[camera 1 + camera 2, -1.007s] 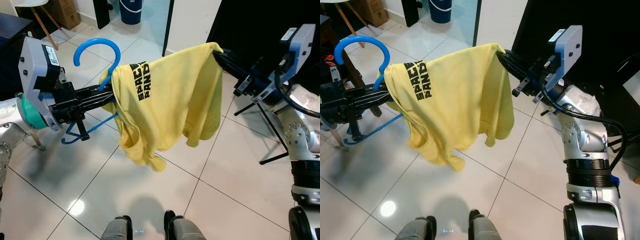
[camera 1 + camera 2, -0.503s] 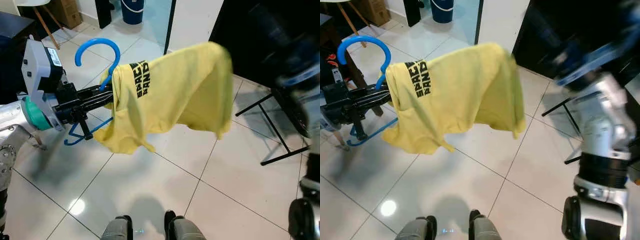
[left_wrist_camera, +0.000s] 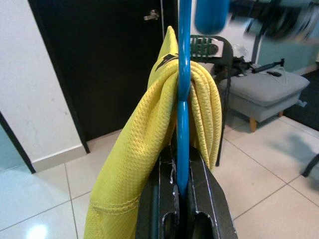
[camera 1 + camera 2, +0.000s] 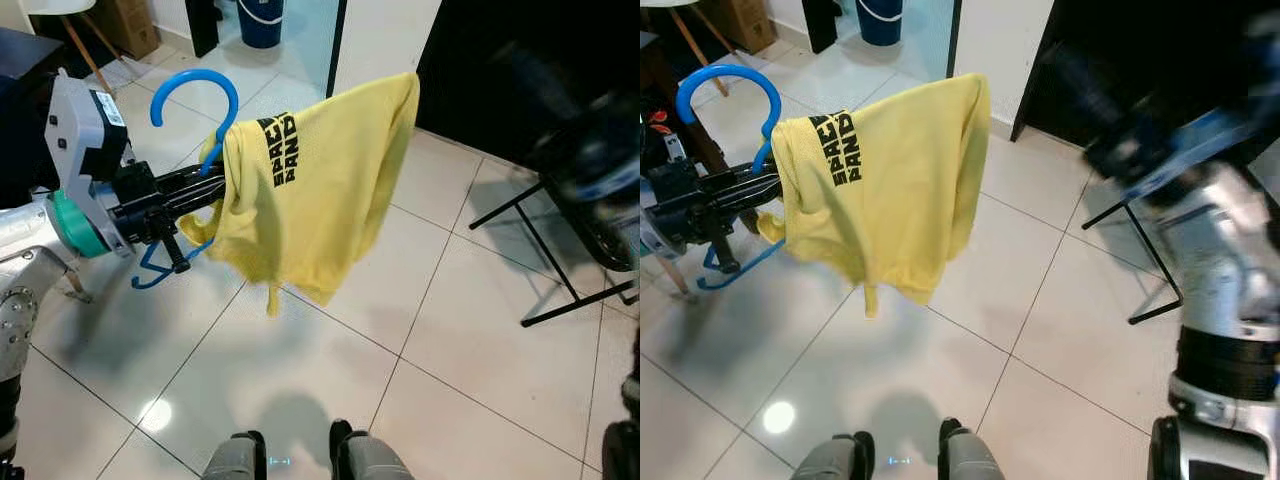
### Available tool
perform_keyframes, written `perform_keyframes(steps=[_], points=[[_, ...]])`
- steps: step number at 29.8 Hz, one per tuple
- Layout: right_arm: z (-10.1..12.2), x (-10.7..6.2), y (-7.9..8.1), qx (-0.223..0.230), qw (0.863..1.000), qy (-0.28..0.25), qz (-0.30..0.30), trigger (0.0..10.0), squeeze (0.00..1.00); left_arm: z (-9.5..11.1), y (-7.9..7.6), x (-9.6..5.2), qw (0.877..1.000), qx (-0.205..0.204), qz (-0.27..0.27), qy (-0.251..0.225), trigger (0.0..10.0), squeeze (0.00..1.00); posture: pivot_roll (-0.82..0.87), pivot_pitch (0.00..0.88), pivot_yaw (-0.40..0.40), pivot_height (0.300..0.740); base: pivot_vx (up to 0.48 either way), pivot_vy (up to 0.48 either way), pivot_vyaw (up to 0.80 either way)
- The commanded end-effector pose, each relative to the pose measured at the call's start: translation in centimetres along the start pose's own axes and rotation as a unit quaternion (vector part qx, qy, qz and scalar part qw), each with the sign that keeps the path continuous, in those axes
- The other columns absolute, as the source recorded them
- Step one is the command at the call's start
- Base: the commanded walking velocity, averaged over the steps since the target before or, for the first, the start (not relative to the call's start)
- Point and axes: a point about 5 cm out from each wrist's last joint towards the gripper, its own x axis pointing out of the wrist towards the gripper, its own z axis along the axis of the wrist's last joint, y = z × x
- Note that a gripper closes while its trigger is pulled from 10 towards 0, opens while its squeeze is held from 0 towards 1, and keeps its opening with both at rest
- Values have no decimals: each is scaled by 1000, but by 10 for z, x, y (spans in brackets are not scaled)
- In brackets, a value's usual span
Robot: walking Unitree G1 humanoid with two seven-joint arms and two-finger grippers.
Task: Hang hanger
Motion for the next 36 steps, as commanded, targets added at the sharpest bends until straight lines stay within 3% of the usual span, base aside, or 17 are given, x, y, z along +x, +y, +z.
perform_keyframes(steps=[1,5,13,19,23,30,31,34,36], points=[[-26,4,1,-17,998,54,-22,10000,1000,4,-3,1,1000,6,-11,-9,10000,0,55,138,16,740,0,0,0],[-41,14,0,-10,997,65,-48,10000,1000,6,-5,1,1000,8,-16,-10,10000,0,61,141,15,740,0,0,0],[-39,19,-10,-26,993,70,-91,10000,1000,7,-8,1,1000,8,-20,-10,10000,0,64,145,10,740,0,0,0],[-24,10,-18,-52,991,58,-111,10000,1000,6,-6,0,1000,8,-17,-7,10000,0,59,147,11,740,0,0,0],[-6,-8,-19,-76,991,55,-91,10000,1000,2,-2,-1,1000,10,-6,-2,10000,0,53,146,14,740,0,0,0],[-12,-9,-20,-94,989,66,-88,10000,1000,3,-2,0,1000,9,-9,-4,10000,0,48,144,18,740,0,0,0],[-17,-7,-16,-91,990,75,-75,10000,0,3,-2,1,1000,9,-11,-6,10000,0,54,143,19,740,0,0,0],[-22,-4,-11,-83,992,78,-61,10000,0,4,-3,1,1000,9,-12,-7,10000,0,55,142,18,740,0,0,0],[-32,7,-9,-79,991,78,-68,10000,0,5,-4,1,1000,9,-15,-8,10000,0,60,142,17,740,0,0,0]])
